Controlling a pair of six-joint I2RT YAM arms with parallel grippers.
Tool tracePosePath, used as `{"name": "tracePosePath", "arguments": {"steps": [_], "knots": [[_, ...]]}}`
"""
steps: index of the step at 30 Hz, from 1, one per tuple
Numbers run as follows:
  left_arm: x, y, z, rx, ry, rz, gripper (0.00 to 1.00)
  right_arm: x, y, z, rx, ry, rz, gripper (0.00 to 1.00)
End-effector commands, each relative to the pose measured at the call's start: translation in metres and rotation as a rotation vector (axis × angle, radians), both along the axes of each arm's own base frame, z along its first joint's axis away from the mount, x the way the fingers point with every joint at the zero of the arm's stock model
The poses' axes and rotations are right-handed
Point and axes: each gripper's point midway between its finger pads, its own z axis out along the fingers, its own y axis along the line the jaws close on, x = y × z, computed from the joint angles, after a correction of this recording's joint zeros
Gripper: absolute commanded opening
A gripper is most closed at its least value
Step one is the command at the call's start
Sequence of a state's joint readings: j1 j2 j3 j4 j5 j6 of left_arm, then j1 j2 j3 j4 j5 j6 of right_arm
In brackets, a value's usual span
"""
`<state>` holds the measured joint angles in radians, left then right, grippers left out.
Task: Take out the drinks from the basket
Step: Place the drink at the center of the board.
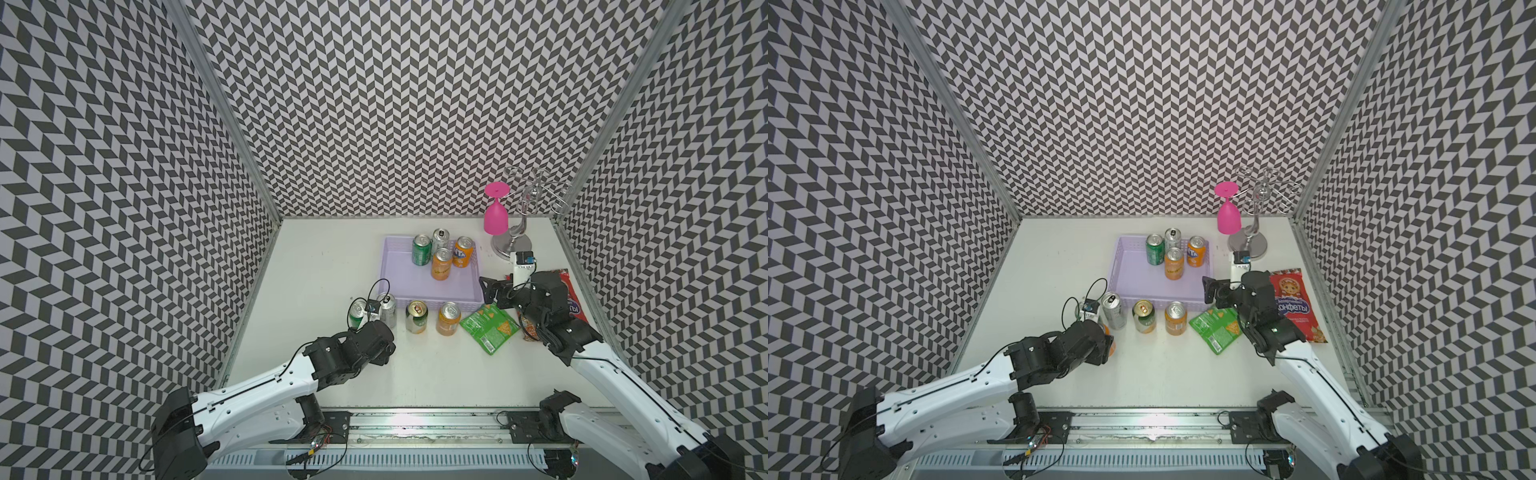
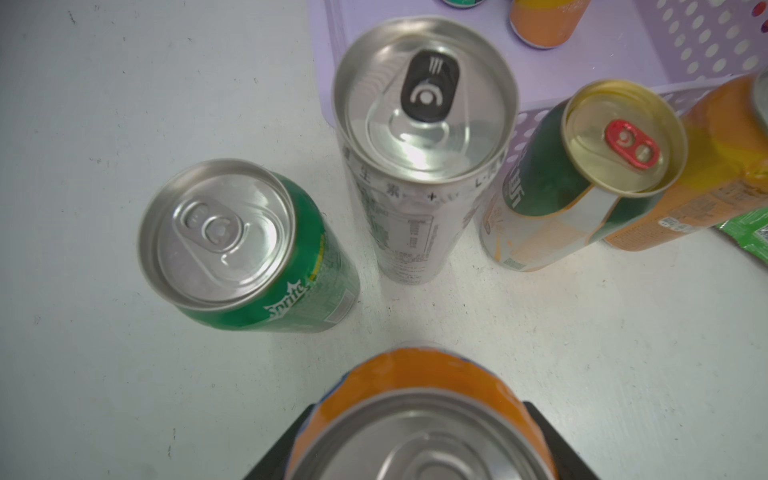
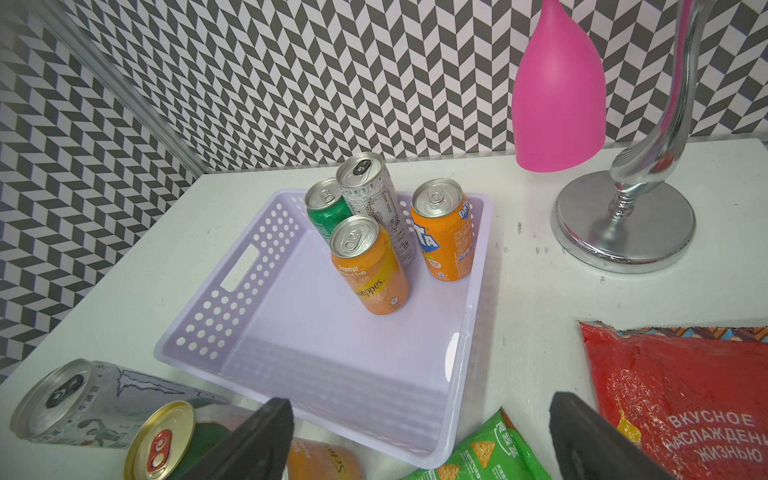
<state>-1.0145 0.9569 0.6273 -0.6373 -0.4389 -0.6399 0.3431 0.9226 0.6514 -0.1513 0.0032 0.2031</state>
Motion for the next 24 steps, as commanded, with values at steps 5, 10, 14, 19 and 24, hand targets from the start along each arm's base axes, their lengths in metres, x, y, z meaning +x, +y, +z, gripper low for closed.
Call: {"name": "tracePosePath", "arguments": {"steps": [5, 10, 14, 19, 24], "knots": [[0.017, -0.009, 0.002, -0.05, -0.078, 0.059, 0.51, 0.005, 0.0, 0.006, 0.017, -0.035, -0.004, 1.0], [0.018, -0.006, -0.009, -0.012, -0.067, 0.067, 0.52, 0.005, 0.002, 0.003, 0.018, -0.025, 0.007, 1.0], [0.017, -0.005, -0.017, 0.001, -0.059, 0.071, 0.52, 0.005, 0.002, 0.001, 0.013, -0.02, 0.009, 1.0], [0.017, -0.002, -0.023, 0.012, -0.055, 0.079, 0.59, 0.006, 0.004, 0.0, 0.013, -0.017, 0.014, 1.0], [0.017, -0.002, -0.022, 0.016, -0.055, 0.082, 0.74, 0.007, 0.006, -0.001, 0.012, -0.007, 0.028, 1.0]]}}
